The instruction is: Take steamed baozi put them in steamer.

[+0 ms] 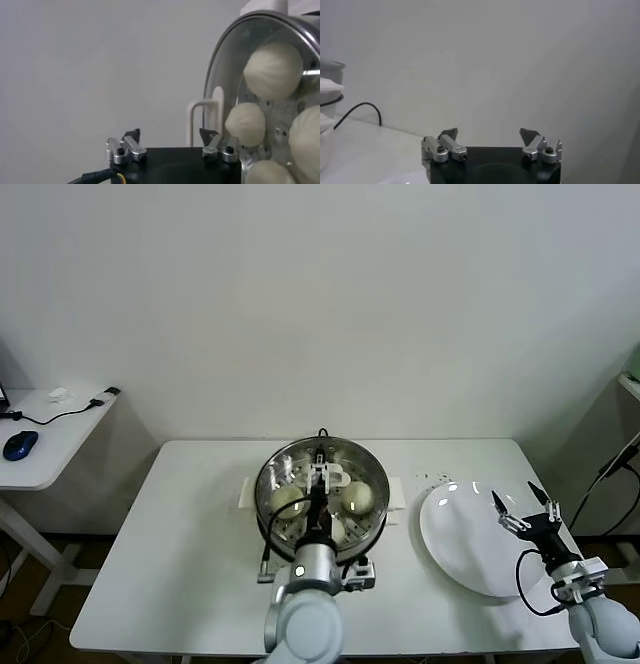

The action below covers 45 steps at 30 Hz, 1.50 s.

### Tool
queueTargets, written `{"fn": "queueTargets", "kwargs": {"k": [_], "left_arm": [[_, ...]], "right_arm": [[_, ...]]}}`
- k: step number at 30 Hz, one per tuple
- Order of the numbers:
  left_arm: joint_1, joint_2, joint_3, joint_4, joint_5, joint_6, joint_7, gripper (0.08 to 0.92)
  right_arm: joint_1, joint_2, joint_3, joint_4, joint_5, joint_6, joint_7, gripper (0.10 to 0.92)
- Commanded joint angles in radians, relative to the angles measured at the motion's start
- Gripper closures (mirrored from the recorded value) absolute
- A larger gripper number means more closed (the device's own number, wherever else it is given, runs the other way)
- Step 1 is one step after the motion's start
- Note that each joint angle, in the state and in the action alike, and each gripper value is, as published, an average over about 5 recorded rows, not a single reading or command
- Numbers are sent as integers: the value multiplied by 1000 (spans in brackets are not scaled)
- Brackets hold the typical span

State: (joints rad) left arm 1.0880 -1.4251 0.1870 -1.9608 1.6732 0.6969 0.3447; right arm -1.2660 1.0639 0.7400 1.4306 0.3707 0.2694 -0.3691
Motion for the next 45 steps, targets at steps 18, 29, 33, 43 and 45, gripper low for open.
{"fn": "queueTargets", "kwargs": {"k": [18, 29, 33, 43, 45], "left_arm": [[330, 138, -511, -264, -882, -469, -561, 177], [453, 20, -910, -103, -1670, -791, -468, 177], [485, 12, -959, -25, -1829, -831, -437, 177], [504, -37, -977, 53, -1844, -833, -387, 177], [501, -40, -978, 52, -1839, -826, -377, 177]], "right_arm": [[-46, 32, -17, 120, -34, -77, 64, 203], [-61, 74, -41, 155, -41, -71, 91, 203], [-75, 79, -40, 168, -34, -71, 94, 203], [-113, 91, -36, 189, -13, -69, 95, 203], [-117, 92, -36, 186, -8, -67, 96, 203]]}}
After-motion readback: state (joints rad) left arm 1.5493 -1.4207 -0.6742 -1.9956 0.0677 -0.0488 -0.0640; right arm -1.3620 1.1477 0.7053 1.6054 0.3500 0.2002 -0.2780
